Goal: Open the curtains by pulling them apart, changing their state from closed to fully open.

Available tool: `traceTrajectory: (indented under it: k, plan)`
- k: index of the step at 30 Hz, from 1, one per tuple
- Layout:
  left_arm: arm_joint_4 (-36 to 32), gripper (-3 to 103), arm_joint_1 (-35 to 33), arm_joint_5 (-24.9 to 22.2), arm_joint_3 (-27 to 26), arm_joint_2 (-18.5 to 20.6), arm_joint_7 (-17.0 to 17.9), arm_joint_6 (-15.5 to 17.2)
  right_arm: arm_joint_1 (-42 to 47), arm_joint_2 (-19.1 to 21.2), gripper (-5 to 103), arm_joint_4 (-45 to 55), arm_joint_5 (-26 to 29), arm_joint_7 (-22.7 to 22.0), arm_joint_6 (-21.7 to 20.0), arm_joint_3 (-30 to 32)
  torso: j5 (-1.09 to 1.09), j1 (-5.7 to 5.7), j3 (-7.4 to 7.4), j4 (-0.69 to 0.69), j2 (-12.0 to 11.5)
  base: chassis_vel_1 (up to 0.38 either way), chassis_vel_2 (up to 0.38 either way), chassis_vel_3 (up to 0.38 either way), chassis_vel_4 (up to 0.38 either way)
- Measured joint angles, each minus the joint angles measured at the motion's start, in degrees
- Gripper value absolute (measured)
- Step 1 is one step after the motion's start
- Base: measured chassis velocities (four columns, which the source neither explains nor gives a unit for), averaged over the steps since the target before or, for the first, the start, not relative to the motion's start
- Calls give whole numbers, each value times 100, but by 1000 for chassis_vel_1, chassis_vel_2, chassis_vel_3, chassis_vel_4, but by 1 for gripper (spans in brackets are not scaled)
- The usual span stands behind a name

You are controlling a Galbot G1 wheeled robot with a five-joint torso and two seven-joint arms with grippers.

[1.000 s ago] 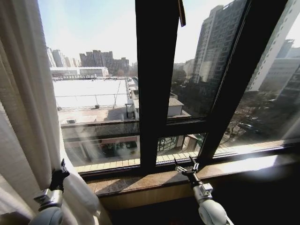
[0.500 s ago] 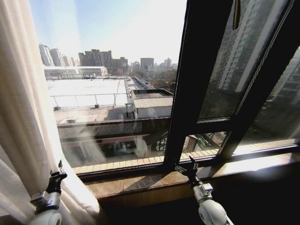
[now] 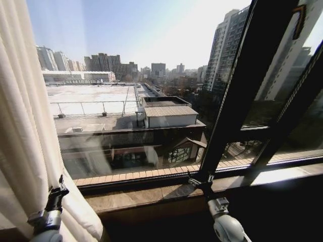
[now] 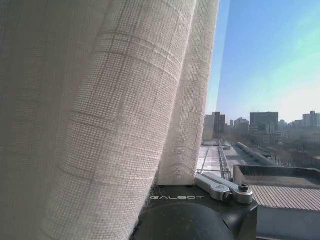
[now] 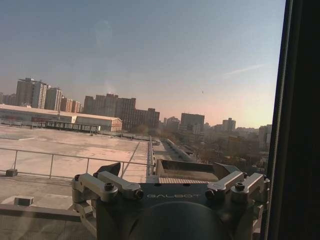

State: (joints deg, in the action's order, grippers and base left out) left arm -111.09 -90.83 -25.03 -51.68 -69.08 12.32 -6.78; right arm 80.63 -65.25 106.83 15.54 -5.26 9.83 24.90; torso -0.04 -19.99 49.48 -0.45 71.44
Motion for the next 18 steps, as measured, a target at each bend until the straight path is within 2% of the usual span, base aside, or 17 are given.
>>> traceTrajectory:
  k: [7,18]
  plan:
    - [0,0,-7,-1,20,-14,-1,-5,0,2,100,-1,0,-1,0,2,10,-4,3,-2,-3,-29,16,20,-18]
    - [36,0,61,7,63,-8,-1,-10,0,1,100,-1,0,-2,0,2,2,-2,1,-1,-2,0,0,0,0]
